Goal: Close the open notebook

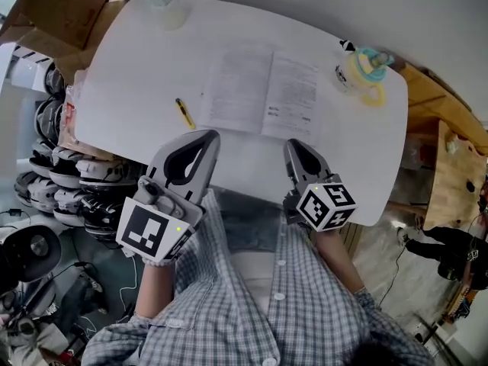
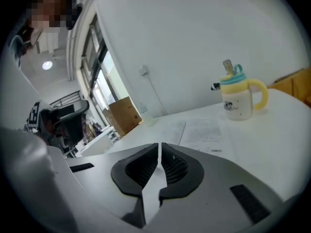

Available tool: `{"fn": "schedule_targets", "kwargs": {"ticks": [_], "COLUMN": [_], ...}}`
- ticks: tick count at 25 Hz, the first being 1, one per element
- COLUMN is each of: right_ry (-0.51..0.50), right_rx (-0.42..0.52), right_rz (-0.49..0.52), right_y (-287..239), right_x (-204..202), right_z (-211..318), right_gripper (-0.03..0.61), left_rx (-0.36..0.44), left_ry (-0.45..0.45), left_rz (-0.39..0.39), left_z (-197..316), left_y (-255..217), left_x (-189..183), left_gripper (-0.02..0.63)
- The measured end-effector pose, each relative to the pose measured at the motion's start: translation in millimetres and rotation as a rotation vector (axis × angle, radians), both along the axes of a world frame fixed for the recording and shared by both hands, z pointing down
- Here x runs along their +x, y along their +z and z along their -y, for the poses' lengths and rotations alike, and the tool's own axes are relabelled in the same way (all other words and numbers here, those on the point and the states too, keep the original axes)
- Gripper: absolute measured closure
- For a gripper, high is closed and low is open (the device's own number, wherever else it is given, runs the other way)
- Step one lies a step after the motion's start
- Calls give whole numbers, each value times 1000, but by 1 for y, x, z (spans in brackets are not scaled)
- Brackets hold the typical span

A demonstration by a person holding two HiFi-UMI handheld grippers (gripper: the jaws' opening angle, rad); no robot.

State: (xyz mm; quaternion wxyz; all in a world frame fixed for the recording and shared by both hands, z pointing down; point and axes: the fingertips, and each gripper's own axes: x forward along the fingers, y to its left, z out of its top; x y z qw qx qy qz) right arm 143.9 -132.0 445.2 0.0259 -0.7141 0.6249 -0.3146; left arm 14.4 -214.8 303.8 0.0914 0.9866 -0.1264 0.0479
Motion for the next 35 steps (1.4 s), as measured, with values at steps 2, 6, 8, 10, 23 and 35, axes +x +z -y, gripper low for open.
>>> {"fn": "schedule_targets", "kwargs": {"ticks": [2,6,8,10,23,35], "right_ry": [51,162,216,259,465,570], "right_rx": [-19,-39,-46,-56,-96,-91], "right_rz": [100,276,360,429,611,692], "right_y": [17,45,58,69,109,127], "right_x": [-3,-7,-7,-7,-4,6], "right_z": [1,5,6,6,10,17], "right_gripper": [555,555,555,554,451,445], "left_rx": [-6,-14,-15,-10,-14,-26], "left_ry": [17,53,72,87,129,113], "left_rz": [4,11,16,25,17,37], "left_z": [7,18,22,26,45,49], "left_y": [4,9,11,13,17,23], "left_x": [0,0,2,5,5,1], "left_gripper": [606,606,606,606,606,606]}}
